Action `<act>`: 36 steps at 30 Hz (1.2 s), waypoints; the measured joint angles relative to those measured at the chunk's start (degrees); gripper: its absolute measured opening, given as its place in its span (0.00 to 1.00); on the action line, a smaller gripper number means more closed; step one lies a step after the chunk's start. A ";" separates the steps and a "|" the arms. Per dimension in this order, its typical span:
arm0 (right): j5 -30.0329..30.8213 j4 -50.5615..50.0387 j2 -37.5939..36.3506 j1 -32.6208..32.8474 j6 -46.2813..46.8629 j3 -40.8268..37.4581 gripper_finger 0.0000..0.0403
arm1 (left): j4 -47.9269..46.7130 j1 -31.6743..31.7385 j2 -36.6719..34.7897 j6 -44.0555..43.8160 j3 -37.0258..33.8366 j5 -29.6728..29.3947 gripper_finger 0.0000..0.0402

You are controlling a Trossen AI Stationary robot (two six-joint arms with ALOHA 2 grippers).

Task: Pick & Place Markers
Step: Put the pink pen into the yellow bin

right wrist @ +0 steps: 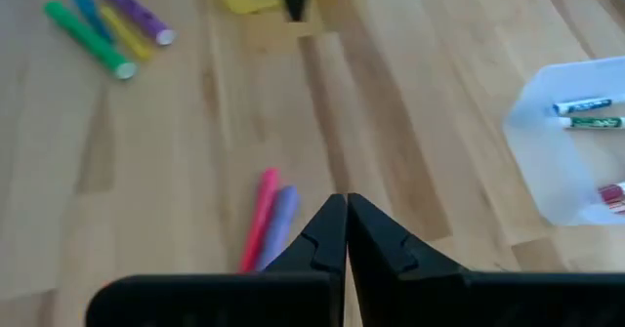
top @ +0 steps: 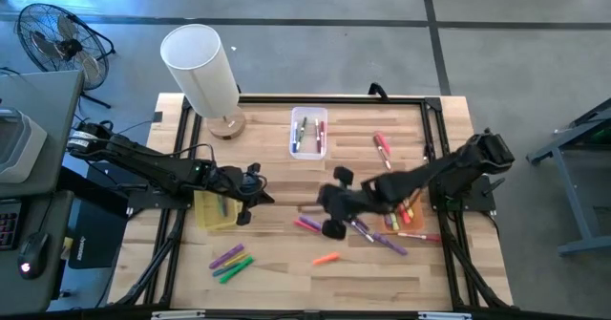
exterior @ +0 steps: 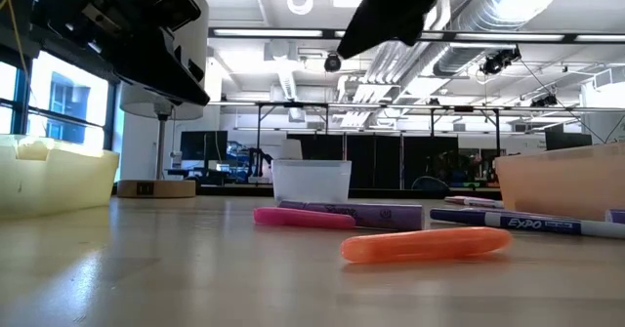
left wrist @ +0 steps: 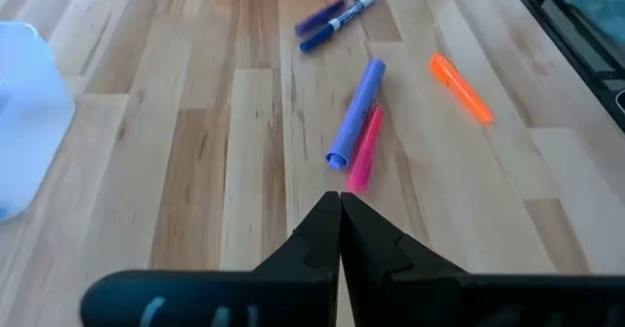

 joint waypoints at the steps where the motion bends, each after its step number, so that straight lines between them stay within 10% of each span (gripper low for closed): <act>1: 0.94 0.95 0.05 1.19 0.56 -0.52 0.00 | 0.24 0.00 0.00 -0.01 0.00 0.00 0.01; 16: 2.60 24.40 -0.46 6.14 6.83 -18.75 0.00 | 7.74 0.00 0.00 -1.35 0.00 -2.14 0.34; 36: 2.89 20.94 -0.46 6.56 6.94 -18.71 0.00 | -9.14 -0.45 18.96 3.20 15.02 -1.87 0.33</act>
